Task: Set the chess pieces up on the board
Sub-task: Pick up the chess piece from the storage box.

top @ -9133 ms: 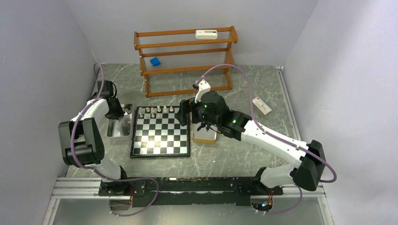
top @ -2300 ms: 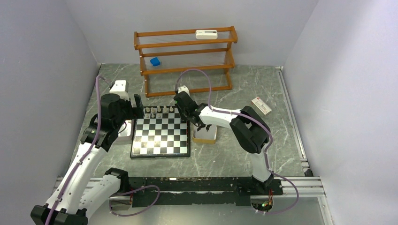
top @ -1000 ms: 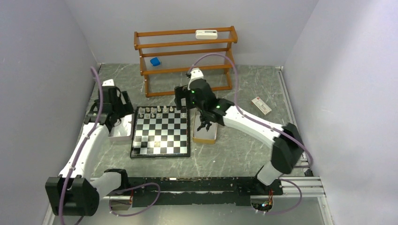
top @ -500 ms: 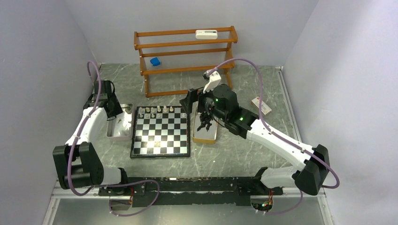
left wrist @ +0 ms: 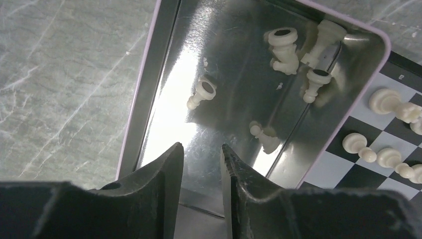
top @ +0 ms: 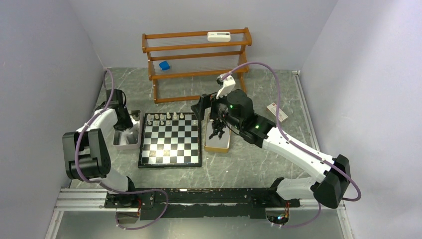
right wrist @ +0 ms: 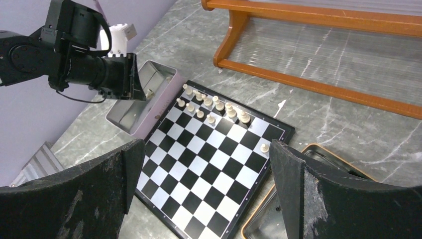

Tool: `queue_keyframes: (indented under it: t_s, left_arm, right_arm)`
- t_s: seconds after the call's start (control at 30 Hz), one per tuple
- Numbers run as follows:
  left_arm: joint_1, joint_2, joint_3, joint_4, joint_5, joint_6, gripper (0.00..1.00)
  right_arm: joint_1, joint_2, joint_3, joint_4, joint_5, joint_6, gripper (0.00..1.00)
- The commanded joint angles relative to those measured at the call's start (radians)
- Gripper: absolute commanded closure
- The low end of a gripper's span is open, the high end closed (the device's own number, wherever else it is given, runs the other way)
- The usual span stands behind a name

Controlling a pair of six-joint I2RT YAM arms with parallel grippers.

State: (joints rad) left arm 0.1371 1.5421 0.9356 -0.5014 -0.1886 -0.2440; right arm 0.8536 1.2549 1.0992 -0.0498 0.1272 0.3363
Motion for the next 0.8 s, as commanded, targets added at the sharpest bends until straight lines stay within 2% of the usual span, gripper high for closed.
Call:
queue_keyframes:
  t_s: [0.0,0.47,0.77]
  left_arm:
    - [0.030,0.039,0.047,0.021,0.044,0.027,0.61]
    - [0.052,0.087,0.080,0.027,0.082,0.059,0.64]
    - [0.053,0.119,0.090,0.044,0.101,0.069,0.61]
  right_arm:
    - [-0.001,-0.001,0.008,0.026,0.015,-0.004,0.00]
    - [-0.001,-0.008,0.002,0.033,0.010,0.001,0.00]
    - [-0.002,-0.021,-0.010,0.039,0.022,-0.003,0.00]
